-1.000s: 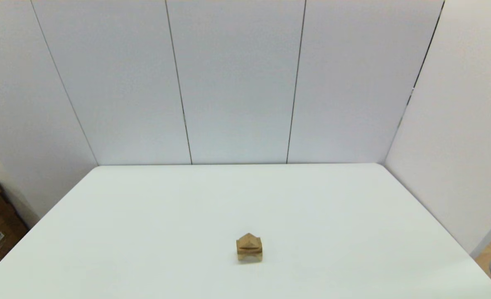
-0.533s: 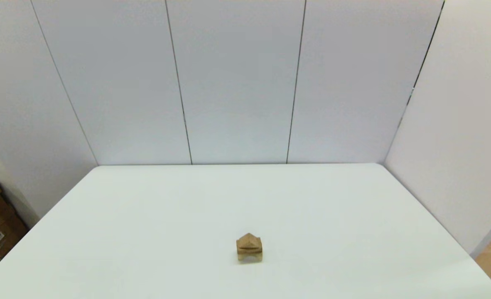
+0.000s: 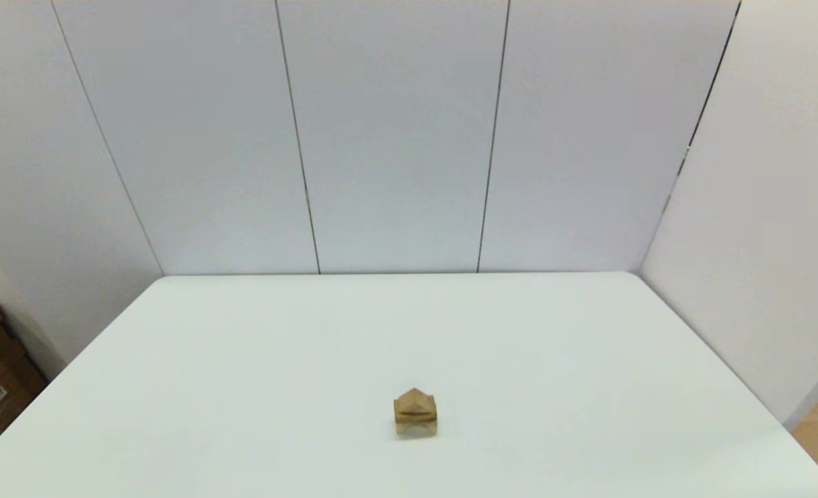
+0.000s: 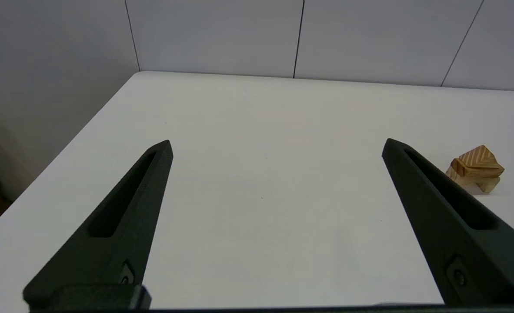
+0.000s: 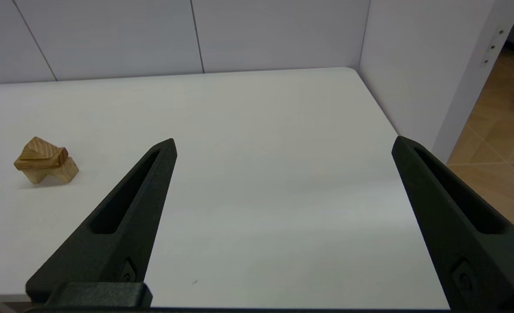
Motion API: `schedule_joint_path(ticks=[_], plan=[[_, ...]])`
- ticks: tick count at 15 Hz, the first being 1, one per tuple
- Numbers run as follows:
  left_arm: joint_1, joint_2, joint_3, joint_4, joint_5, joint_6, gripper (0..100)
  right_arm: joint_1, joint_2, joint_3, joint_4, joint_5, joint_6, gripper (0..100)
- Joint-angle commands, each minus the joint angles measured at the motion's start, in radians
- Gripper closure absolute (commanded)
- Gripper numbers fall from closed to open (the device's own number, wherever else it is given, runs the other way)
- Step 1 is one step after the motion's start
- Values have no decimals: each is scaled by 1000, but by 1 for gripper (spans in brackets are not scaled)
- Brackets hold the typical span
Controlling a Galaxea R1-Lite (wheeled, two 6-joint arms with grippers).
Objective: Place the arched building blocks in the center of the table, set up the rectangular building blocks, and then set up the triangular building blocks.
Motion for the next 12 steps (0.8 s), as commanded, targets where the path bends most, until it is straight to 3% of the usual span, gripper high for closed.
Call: schedule_joint_path(ticks=[1, 12], plan=[[0, 1, 0, 0, 1, -3, 0, 1, 0, 0, 0, 0, 1, 0], [0, 1, 0, 0, 1, -3, 0, -1, 0, 0, 0, 0, 1, 0]])
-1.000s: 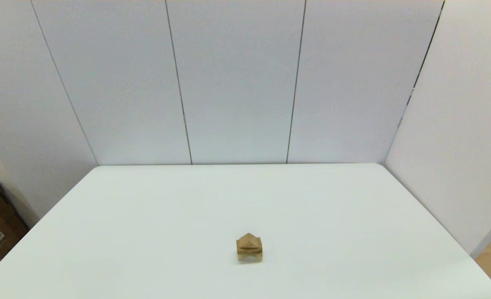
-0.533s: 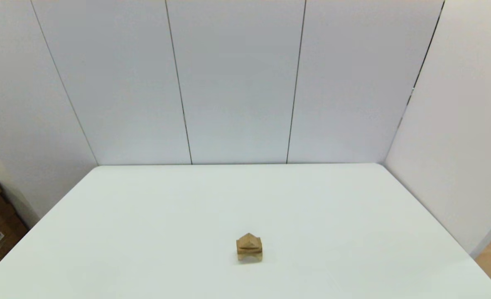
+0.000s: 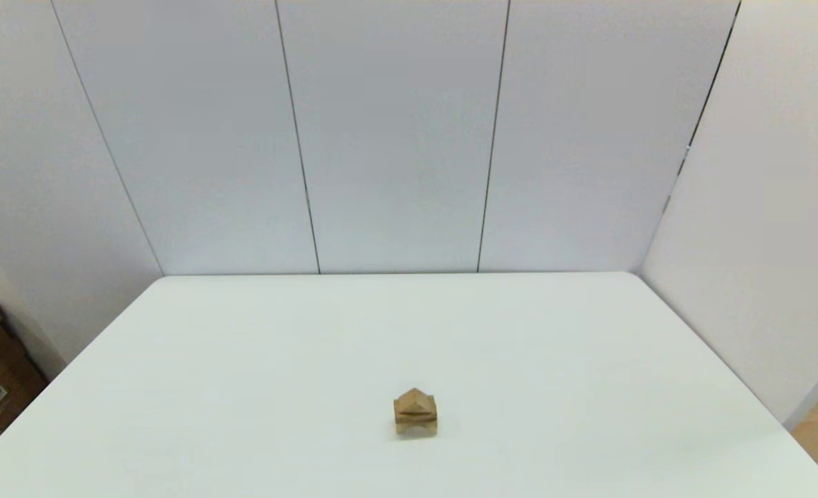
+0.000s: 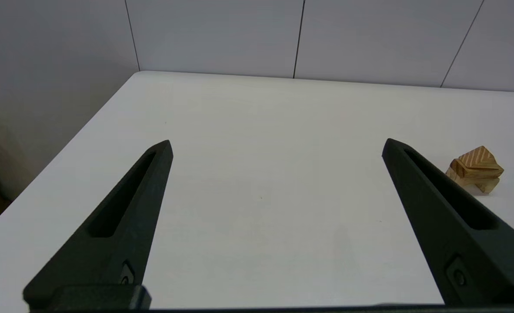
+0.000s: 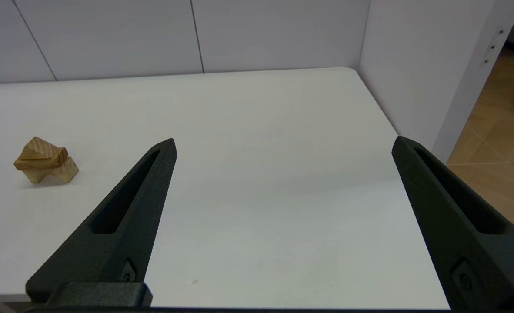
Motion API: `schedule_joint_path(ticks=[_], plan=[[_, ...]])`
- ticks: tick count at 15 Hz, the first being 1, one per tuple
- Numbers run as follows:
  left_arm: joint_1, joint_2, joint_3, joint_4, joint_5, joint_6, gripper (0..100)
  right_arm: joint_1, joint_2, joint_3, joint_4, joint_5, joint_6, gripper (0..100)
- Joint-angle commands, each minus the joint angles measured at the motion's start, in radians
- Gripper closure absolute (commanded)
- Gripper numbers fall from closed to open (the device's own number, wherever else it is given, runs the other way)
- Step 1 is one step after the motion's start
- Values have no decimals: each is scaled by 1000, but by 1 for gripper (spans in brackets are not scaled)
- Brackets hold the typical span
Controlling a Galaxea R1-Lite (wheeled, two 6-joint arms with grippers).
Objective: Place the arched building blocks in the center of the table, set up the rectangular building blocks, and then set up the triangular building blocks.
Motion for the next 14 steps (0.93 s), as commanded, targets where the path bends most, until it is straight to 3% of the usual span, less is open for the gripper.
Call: schedule_joint_path(ticks=[1, 14], plan=[[0, 1, 0, 0, 0, -1, 0, 1, 0, 0, 0, 0, 1, 0], [0, 1, 0, 0, 0, -1, 0, 1, 0, 0, 0, -8, 8, 0]])
